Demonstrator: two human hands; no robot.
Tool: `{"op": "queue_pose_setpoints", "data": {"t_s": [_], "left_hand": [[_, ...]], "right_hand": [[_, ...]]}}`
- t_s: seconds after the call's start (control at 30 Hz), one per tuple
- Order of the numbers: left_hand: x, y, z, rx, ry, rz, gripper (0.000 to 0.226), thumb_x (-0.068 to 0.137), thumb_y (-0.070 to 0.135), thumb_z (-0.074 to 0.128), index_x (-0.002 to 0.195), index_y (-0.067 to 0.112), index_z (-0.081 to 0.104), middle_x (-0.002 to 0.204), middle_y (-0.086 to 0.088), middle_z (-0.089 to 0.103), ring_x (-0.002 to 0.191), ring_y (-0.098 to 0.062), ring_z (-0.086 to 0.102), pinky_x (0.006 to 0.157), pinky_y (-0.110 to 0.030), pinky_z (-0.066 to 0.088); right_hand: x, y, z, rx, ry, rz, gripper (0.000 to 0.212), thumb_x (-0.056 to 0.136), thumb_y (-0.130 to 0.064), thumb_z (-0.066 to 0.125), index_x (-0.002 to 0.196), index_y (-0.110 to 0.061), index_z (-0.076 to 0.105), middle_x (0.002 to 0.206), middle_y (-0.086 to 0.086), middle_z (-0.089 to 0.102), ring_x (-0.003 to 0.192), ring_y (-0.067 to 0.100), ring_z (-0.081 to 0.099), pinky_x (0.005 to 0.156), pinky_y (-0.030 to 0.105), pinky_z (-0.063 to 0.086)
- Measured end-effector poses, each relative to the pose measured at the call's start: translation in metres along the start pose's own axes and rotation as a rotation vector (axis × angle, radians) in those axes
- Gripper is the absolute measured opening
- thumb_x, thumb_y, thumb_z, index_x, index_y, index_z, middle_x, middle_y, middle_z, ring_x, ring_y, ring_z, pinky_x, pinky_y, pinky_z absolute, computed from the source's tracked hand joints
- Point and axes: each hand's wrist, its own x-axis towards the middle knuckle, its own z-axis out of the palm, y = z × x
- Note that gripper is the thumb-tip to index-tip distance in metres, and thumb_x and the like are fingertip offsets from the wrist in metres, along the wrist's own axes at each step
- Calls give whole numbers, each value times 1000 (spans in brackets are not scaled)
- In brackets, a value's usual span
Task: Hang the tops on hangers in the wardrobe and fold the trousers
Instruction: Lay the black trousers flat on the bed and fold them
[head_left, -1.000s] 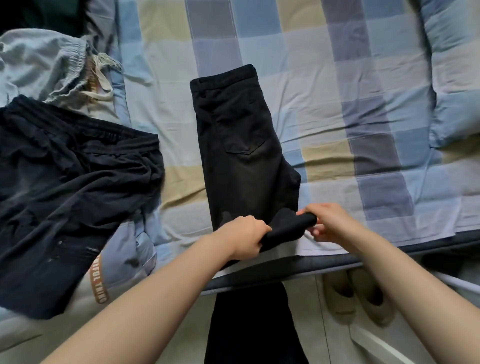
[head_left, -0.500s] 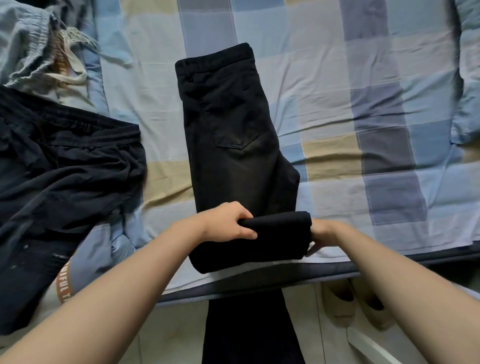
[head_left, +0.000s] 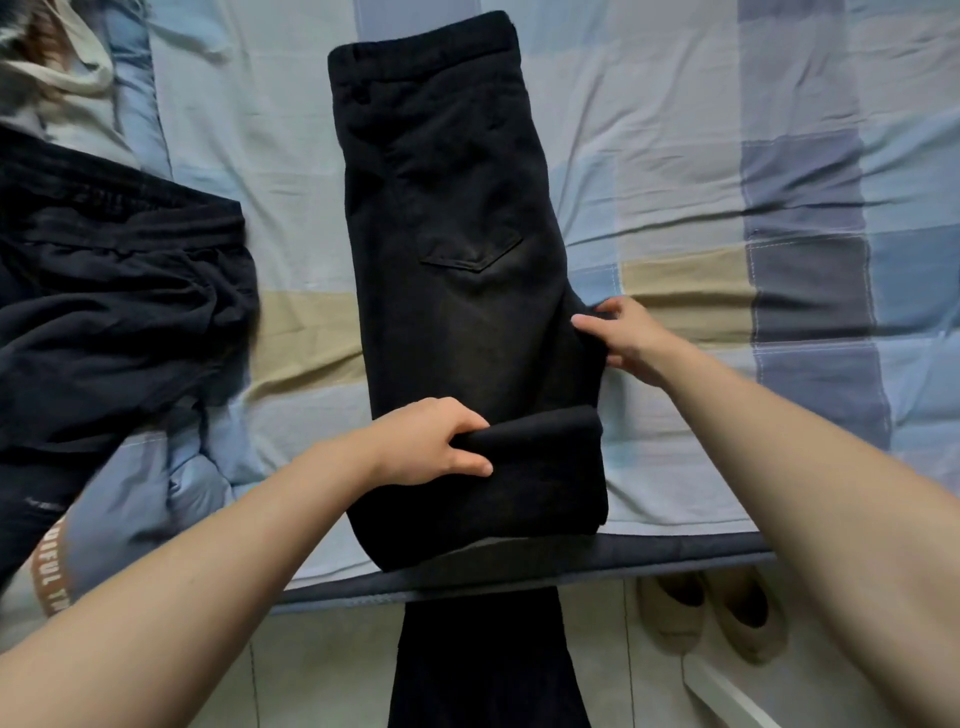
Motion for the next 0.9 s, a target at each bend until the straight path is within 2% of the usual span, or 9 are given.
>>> {"op": "queue_pose_setpoints", "data": {"t_s": [0.07,0.23,0.37,0.47,0.6,0.73,0.8,0.83,0.9], "left_hand": [[-1,0,-1,-7,-12,7,16,87,39,68,74,39,58,79,12,67,80,-7,64,76,-31,51],[-6,6,1,-5,-33,41,10,87,39,67,80,35,62,80,10,68,78,-7,63,74,-29,50],[-9,5,-2,-18,-40,32,11,87,40,67,87,30,67,81,10,69,78,-7,63,76,-30,52],[-11,3,-4,-48,-42,24,14,87,39,67,89,26,69,79,9,69,76,-6,64,76,-31,53],[-13,4,-9,-90,-47,22,14,87,37,68,83,23,68,77,5,69,75,-11,64,76,-36,53],[-21,11,-30,-180,-85,59,16,87,31,71,81,16,69,67,6,65,61,-6,58,66,-28,49],[-20,13,-61,-178,-50,92,19,86,29,72,83,10,70,68,0,67,62,-4,56,63,-24,49],[-17,13,-81,-175,-8,96,19,86,28,73,85,10,71,73,-5,70,64,-4,58,64,-23,50],[-5,13,-129,-155,106,103,14,84,28,74,87,14,74,79,-4,74,68,-4,63,68,-22,52]], "right_hand": [[-1,-1,6,-120,14,-64,28,83,-25,72,97,-15,50,94,7,59,81,19,58,69,33,49],[-22,7,24,-592,313,-519,28,83,-18,66,93,-15,40,92,3,51,81,22,48,70,33,38],[-36,21,24,-679,65,-759,39,83,-11,68,118,-9,52,102,1,51,89,15,50,82,32,45],[-34,27,12,-806,-69,-822,56,81,6,58,134,-9,53,120,11,61,113,29,55,98,33,40],[-31,35,-8,-1309,-284,-748,100,73,16,46,148,-44,19,160,-4,17,146,22,16,113,31,21],[-29,38,-21,-1715,-373,-854,107,80,4,51,145,-49,-15,156,-22,-18,148,22,-5,115,43,14],[-31,31,-17,-1623,-389,-815,77,88,-19,58,148,-43,17,158,-16,10,144,18,9,113,45,18],[-33,28,-14,-1489,-391,-814,54,85,-23,62,134,-41,44,144,-14,38,134,18,26,109,46,25],[-37,21,-8,-1001,-418,-749,24,81,-15,65,95,-34,63,96,-21,52,101,14,50,92,39,45]]}}
